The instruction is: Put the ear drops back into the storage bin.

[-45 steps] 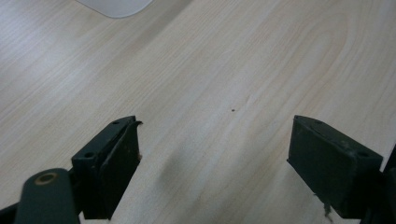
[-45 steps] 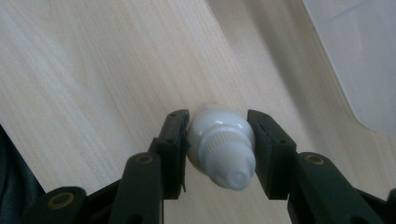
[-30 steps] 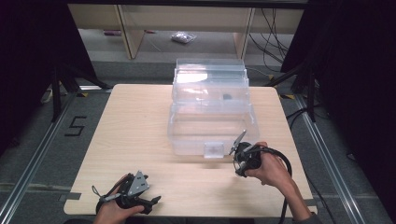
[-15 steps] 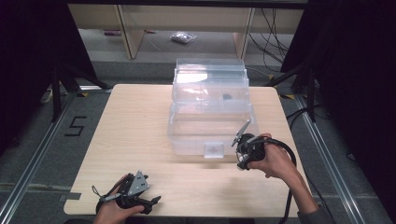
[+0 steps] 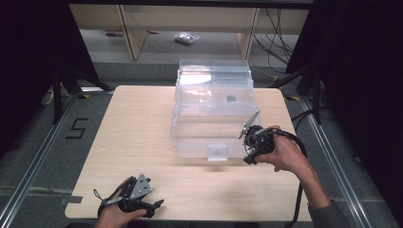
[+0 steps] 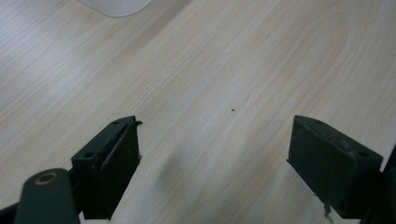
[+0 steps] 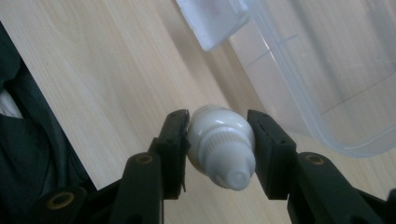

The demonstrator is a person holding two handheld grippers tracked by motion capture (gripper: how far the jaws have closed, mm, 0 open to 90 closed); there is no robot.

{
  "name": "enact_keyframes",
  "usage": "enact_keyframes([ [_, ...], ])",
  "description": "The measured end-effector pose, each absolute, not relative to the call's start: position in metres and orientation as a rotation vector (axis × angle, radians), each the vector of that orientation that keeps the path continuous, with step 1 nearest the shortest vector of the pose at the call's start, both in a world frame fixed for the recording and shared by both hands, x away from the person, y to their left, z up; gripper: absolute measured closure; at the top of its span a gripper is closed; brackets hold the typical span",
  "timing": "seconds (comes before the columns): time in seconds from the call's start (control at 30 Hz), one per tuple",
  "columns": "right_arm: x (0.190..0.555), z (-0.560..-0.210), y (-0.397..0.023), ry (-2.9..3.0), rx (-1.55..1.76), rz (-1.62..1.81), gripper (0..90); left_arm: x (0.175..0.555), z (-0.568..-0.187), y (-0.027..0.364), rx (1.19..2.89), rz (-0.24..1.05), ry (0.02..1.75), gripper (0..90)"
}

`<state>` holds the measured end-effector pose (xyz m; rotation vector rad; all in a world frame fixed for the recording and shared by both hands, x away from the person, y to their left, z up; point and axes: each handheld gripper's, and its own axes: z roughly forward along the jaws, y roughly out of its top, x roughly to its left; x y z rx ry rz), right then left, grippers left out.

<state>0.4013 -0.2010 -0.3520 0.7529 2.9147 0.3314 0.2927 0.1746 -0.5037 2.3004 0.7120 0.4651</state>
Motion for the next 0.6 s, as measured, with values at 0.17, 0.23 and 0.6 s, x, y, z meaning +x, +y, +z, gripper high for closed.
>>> enact_keyframes([
  [0.17, 0.405, -0.344, -0.201, 2.913, 0.785, 0.336, 60.1, 0.292, -0.504, 0.174, 2.302, 0.46, 0.714, 16.0],
  [0.23, 0.408, -0.342, -0.201, 2.905, 0.773, 0.338, 60.1, 0.293, -0.504, 0.174, 2.299, 0.466, 0.715, 16.0],
  [0.6, 0.423, -0.329, -0.204, 2.896, 0.802, 0.363, 60.1, 0.293, -0.503, 0.175, 2.305, 0.469, 0.701, 16.0],
])
